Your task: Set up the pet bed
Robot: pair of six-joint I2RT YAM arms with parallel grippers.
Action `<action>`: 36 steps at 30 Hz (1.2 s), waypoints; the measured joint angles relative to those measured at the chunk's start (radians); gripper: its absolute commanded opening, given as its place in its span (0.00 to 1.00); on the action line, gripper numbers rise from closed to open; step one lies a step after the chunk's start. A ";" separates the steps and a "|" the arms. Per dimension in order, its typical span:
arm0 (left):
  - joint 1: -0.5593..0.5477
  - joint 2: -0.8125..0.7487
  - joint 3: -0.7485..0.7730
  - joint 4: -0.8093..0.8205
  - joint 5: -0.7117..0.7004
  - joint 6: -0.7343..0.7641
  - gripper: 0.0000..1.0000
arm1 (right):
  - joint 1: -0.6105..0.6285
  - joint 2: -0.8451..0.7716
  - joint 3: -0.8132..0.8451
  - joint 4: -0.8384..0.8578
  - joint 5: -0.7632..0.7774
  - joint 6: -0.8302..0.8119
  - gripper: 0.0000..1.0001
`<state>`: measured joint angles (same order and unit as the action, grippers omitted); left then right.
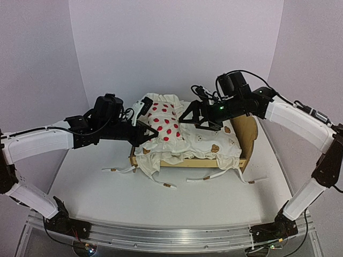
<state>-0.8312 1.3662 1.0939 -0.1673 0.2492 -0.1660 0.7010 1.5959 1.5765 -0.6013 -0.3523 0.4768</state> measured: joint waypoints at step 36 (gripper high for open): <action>-0.091 0.019 0.000 0.068 0.088 0.032 0.41 | 0.000 0.047 -0.083 0.205 0.007 0.188 0.26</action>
<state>-0.9222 1.3850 1.0935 -0.0998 0.3373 -0.1340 0.7010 1.6428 1.4934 -0.3968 -0.3454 0.6650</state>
